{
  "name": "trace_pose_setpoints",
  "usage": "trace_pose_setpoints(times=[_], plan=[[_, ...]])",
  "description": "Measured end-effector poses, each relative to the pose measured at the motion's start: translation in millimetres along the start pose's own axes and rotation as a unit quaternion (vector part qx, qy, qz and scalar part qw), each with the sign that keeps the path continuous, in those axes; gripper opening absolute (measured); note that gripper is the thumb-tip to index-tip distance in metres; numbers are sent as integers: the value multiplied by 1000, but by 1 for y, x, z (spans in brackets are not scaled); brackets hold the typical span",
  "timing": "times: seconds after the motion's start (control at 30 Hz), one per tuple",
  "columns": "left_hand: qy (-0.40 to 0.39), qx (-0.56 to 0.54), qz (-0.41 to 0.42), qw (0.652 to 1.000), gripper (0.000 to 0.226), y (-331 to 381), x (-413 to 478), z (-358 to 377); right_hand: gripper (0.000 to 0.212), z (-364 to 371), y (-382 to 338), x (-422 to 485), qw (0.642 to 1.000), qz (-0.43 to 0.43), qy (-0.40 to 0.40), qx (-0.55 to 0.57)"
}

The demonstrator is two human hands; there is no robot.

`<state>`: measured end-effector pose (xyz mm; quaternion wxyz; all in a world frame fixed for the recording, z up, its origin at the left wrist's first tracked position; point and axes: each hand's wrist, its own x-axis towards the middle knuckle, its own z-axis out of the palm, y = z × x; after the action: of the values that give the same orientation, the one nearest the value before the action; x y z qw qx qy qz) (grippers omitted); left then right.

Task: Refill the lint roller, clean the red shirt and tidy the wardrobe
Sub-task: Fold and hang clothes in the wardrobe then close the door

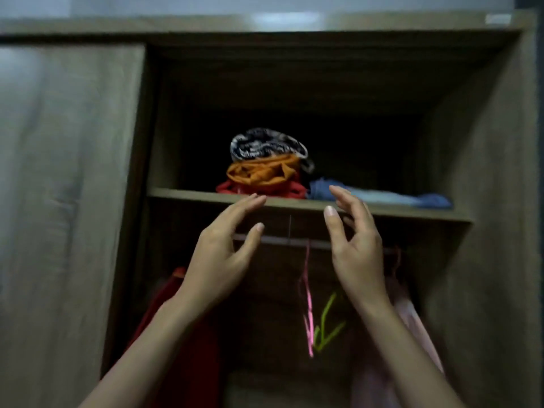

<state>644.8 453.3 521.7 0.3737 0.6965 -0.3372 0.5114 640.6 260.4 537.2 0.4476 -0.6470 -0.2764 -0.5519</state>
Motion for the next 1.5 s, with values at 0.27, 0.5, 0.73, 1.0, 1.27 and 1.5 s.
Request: trace_pose_setpoints(times=[0.27, 0.5, 0.73, 1.0, 1.27, 1.5], plan=[[69, 80, 9, 994, 49, -58, 118, -1, 55, 55, 45, 125, 995, 36, -65, -66], [21, 126, -49, 991, 60, -95, 174, -3, 71, 77, 70, 166, 963, 120, -145, -195], [-58, 76, -56, 994, 52, -109, 183, 1, 67, 90, 68, 171, 960, 103, -150, -212], [-41, -4, -15, 999, 39, -123, 182, 2, 38, 94, 57, 162, 985, 33, -72, -155], [-5, -151, 40, 988, 30, -112, 176, 3, 38, 92, 54, 152, 994, -15, -22, -102], [76, -287, -83, 951, 42, -103, 176, 10, 66, 90, 39, 140, 997, 70, 33, -11]])
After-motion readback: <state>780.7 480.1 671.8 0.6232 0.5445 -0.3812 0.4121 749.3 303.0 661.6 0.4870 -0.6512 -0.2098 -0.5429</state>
